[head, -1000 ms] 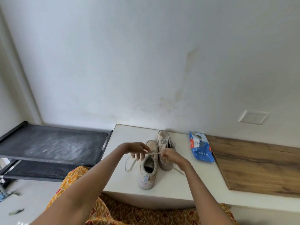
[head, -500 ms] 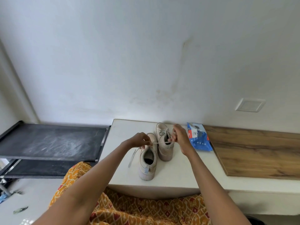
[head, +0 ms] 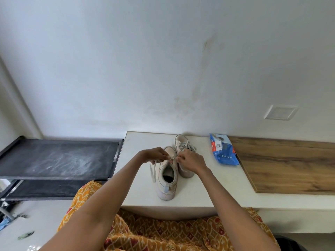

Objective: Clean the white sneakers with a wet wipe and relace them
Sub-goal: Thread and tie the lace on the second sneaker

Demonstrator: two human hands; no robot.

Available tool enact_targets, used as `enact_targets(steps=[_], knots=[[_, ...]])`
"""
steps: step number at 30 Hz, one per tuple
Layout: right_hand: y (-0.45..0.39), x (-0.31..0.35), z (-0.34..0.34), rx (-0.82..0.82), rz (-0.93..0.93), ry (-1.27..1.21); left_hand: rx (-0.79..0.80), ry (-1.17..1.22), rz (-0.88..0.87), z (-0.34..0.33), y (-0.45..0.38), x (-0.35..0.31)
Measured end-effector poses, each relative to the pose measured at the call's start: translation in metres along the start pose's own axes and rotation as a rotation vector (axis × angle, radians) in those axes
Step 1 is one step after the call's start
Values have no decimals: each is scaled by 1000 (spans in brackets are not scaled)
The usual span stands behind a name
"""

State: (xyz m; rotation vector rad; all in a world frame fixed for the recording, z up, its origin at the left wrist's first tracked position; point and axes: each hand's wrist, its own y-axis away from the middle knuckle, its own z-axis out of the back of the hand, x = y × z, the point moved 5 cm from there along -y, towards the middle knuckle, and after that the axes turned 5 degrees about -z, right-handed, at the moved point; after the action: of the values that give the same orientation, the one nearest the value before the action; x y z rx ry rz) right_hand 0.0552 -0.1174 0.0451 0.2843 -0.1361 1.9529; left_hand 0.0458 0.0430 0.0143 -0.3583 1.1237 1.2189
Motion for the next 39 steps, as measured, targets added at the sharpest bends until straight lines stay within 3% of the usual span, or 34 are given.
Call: enact_targets(steps=[5, 11, 15, 21, 23, 25, 29, 31, 39], knots=[[-1, -9, -17, -6, -106, -92, 100, 70, 27, -2, 2, 8], [2, -13, -25, 58, -121, -227, 99, 22, 62, -2, 4, 8], [5, -29, -14, 69, -277, -700, -1, -82, 26, 3, 3, 1], [11, -41, 8, -107, -383, -1670, -235, -264, -110, -1, -8, -7], [8, -34, 11, -108, -340, -1785, -280, -214, -148, -4, -6, -6], [8, -19, 13, -57, -258, -1632, -294, -150, -151, -5, -2, -4], [13, 14, 1, 175, 42, -651, -295, -127, -101, -5, -1, -6], [12, 19, -13, 220, 159, -329, -293, -127, -74, -5, -1, -7], [15, 14, -16, -13, 163, -275, -296, -38, -70, -5, -2, 0]])
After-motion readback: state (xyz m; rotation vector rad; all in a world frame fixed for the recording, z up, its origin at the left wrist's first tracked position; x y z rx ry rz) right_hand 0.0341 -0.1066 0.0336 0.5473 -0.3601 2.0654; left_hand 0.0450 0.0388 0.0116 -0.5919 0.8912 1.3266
